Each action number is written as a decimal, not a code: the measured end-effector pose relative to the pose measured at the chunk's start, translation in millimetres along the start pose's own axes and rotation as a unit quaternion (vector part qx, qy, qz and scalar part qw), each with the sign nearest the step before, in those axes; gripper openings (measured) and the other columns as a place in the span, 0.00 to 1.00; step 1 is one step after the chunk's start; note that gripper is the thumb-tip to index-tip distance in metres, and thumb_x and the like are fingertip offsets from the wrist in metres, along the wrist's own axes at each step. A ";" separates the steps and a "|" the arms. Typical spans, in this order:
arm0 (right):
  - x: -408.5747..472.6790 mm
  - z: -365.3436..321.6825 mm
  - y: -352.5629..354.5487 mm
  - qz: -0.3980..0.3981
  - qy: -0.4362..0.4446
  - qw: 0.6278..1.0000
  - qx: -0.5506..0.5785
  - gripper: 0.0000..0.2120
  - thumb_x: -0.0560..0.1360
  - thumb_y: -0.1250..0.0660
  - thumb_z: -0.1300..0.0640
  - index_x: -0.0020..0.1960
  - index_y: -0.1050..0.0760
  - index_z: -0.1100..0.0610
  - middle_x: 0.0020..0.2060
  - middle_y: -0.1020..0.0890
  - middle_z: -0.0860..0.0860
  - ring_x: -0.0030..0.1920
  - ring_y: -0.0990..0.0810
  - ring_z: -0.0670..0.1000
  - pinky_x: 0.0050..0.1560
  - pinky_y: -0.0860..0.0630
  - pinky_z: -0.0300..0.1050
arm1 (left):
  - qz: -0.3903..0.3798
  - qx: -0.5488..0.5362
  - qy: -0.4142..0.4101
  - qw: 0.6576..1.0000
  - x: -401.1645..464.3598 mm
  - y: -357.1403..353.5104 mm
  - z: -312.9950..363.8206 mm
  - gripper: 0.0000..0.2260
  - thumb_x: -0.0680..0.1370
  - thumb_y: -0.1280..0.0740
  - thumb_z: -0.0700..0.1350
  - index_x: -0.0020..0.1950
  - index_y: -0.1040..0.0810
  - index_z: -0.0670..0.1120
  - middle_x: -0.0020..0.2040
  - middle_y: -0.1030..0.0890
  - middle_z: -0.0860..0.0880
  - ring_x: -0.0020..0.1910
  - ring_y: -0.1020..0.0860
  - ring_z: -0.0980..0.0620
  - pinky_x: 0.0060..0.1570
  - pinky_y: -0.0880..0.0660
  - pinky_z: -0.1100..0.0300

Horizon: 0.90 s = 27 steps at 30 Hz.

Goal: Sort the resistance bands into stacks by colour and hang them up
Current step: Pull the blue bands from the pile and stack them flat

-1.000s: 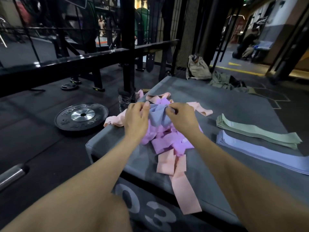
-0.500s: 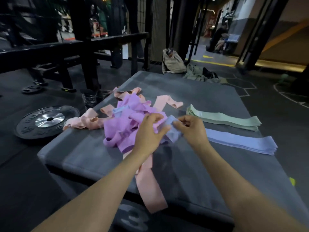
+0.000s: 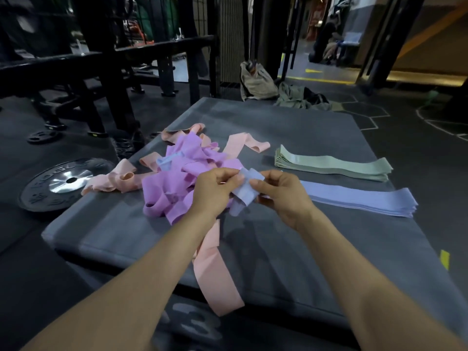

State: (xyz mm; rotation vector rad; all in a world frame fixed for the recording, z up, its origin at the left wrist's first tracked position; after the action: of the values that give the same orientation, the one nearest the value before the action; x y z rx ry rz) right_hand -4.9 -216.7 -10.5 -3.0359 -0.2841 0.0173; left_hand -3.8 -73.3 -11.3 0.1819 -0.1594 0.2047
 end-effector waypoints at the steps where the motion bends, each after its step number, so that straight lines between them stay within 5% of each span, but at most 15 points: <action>1: 0.2 -1.0 3.0 0.013 0.002 1.000 -0.004 0.05 0.74 0.33 0.66 0.40 0.24 0.60 0.31 0.20 0.51 0.31 0.22 0.47 0.37 0.20 0.39 | 0.014 -0.006 0.000 1.000 -0.2 2.0 2.5 0.02 0.74 0.30 0.40 0.46 0.20 0.44 0.44 0.18 0.46 0.45 0.20 0.47 0.53 0.22 0.50; 7: -1.4 -7.9 18.3 0.090 0.041 0.985 -0.138 0.13 0.69 0.26 0.59 0.32 0.29 0.57 0.23 0.29 0.47 0.23 0.34 0.43 0.29 0.34 0.35 | 0.048 -0.030 0.003 0.998 -2.0 13.8 7.7 0.04 0.73 0.30 0.38 0.44 0.24 0.45 0.43 0.20 0.47 0.42 0.23 0.50 0.48 0.24 0.56; 12: -4.9 -15.8 19.8 0.102 0.074 0.949 -0.291 0.14 0.70 0.27 0.52 0.36 0.26 0.61 0.26 0.28 0.49 0.25 0.35 0.44 0.26 0.38 0.31 | 0.070 -0.034 -0.013 0.997 -2.2 23.8 10.4 0.03 0.74 0.31 0.38 0.46 0.23 0.43 0.40 0.21 0.52 0.40 0.24 0.55 0.40 0.27 0.69; 14: -5.9 -19.0 20.2 0.105 0.086 0.926 -0.353 0.15 0.71 0.28 0.51 0.37 0.25 0.63 0.28 0.27 0.49 0.28 0.34 0.46 0.27 0.37 0.33 | 0.074 -0.040 0.001 0.996 -0.3 27.3 6.8 0.05 0.75 0.31 0.38 0.49 0.22 0.42 0.43 0.20 0.48 0.43 0.23 0.51 0.43 0.25 0.65; 17: -7.1 -29.0 18.5 0.115 0.128 0.909 -0.381 0.14 0.73 0.30 0.53 0.39 0.26 0.65 0.32 0.25 0.52 0.34 0.31 0.51 0.33 0.35 0.38 | 0.022 -0.012 0.014 1.000 -0.3 20.8 5.5 0.09 0.76 0.33 0.38 0.55 0.24 0.48 0.51 0.21 0.45 0.48 0.23 0.47 0.48 0.25 0.55; 22: -14.4 -48.3 16.0 0.120 0.198 0.914 -0.332 0.12 0.78 0.37 0.58 0.42 0.31 0.67 0.30 0.31 0.51 0.31 0.38 0.46 0.32 0.36 0.34 | -0.133 0.083 -0.034 0.987 -12.9 -1.3 20.6 0.05 0.79 0.37 0.41 0.48 0.23 0.50 0.40 0.23 0.56 0.39 0.27 0.58 0.35 0.31 0.77; 27: -16.7 -50.0 14.1 0.112 0.209 0.917 -0.322 0.12 0.79 0.40 0.59 0.43 0.32 0.68 0.31 0.33 0.50 0.30 0.37 0.45 0.32 0.36 0.33 | -0.188 0.081 -0.007 0.979 -20.4 -10.4 17.3 0.02 0.77 0.35 0.42 0.50 0.24 0.47 0.38 0.23 0.53 0.37 0.27 0.58 0.35 0.31 0.75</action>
State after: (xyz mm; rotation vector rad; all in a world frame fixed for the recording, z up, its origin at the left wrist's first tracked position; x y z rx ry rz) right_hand -17.7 -238.2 37.9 -3.5596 0.1274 -0.8638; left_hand -23.6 -90.5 0.2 0.3722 -0.1197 -0.1611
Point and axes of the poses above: each hand's wrist, its own x-axis towards the middle knuckle, its own y-axis out of the back of the hand, z = x × y, the point moved 7 cm from there along x, towards the middle knuckle
